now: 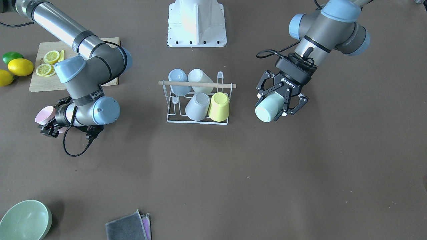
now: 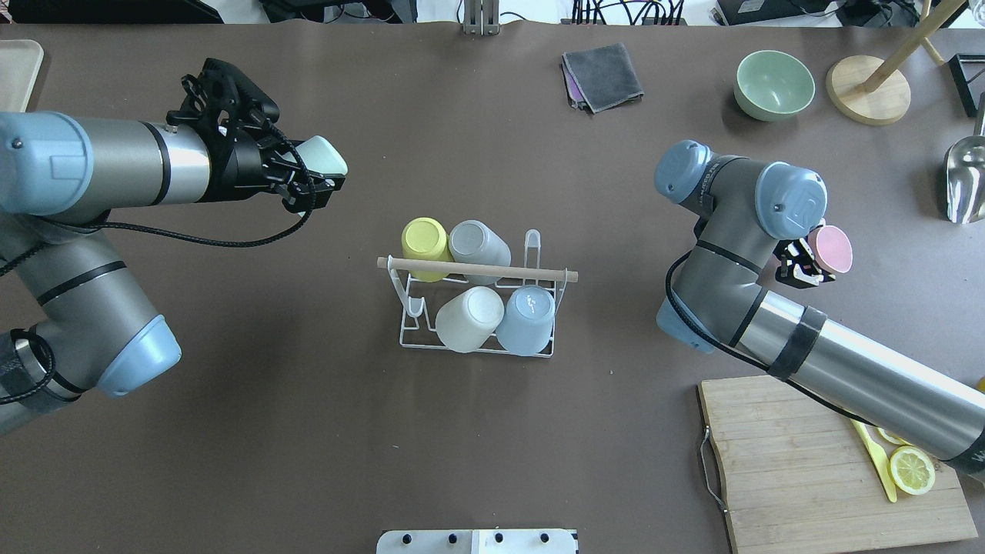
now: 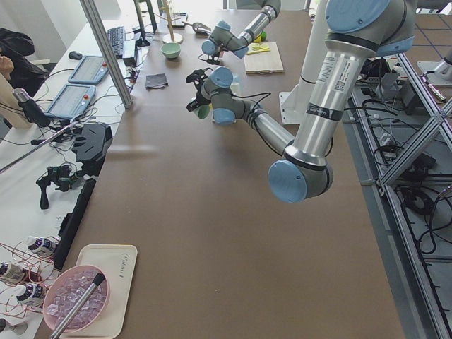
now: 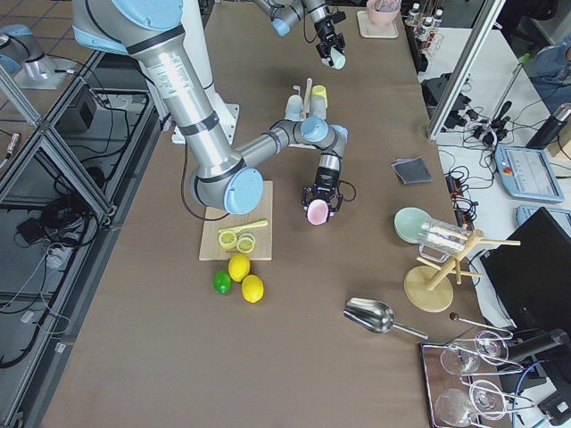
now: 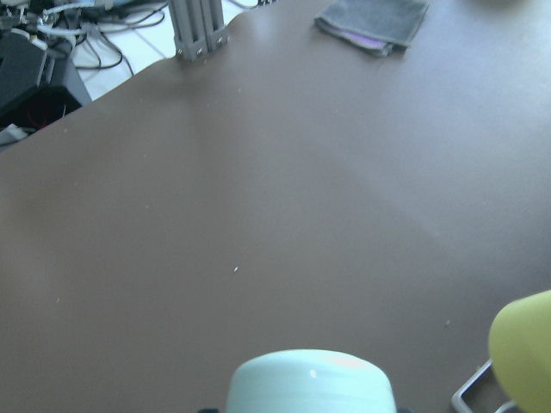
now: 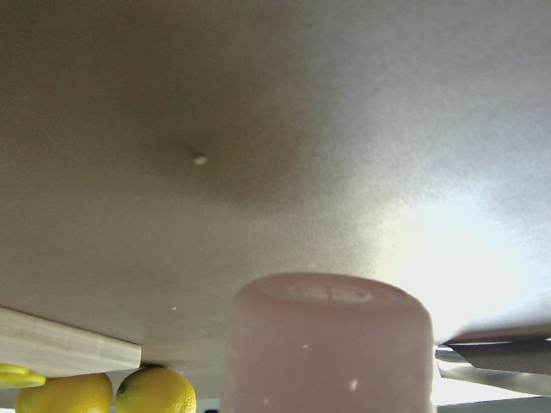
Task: Place cup on cup holder
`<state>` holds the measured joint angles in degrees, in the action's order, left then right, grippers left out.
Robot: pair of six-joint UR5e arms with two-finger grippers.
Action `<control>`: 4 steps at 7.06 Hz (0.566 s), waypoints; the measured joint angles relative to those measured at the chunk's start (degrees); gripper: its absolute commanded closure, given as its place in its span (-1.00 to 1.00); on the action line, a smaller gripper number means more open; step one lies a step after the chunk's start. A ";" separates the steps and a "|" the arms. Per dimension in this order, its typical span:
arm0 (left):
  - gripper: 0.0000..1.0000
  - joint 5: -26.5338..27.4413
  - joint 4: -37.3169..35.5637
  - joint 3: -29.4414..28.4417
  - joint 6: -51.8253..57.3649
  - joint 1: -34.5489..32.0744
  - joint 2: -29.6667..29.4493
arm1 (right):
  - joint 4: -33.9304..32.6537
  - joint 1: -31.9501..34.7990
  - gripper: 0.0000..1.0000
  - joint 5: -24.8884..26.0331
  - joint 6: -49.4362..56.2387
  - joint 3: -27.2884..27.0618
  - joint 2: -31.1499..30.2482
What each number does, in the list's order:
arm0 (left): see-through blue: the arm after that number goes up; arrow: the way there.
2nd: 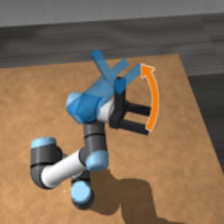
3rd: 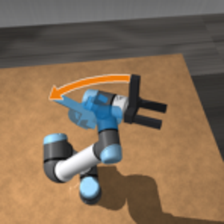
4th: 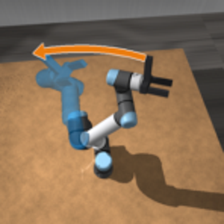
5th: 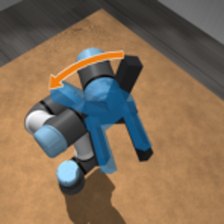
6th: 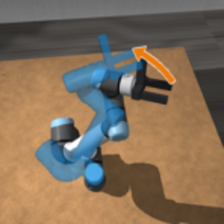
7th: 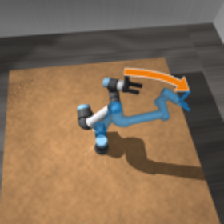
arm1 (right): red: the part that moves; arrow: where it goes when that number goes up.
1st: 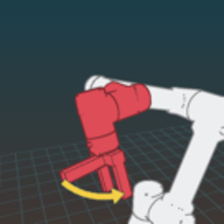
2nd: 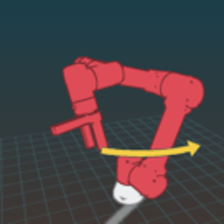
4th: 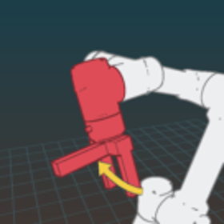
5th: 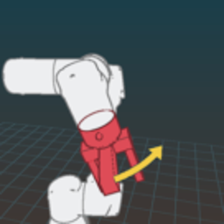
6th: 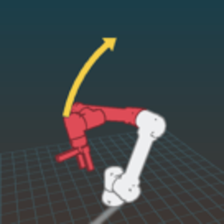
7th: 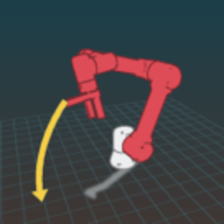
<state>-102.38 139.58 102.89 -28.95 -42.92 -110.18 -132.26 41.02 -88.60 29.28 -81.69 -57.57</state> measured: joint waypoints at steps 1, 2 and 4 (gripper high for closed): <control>1.00 1.62 5.88 0.34 -0.42 0.45 -0.01 | 0.01 1.82 0.70 -0.33 0.44 -1.01 0.04; 1.00 3.35 11.22 0.67 -0.51 1.13 -0.01 | -0.19 4.92 1.00 -1.41 1.84 -3.58 -0.21; 1.00 10.14 21.14 1.20 -0.56 6.26 0.62 | -0.58 11.78 1.00 -6.73 6.37 -11.35 -2.79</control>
<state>-92.24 160.72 104.09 -29.51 -36.66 -109.56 -132.84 52.80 -95.33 35.64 -93.04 -60.36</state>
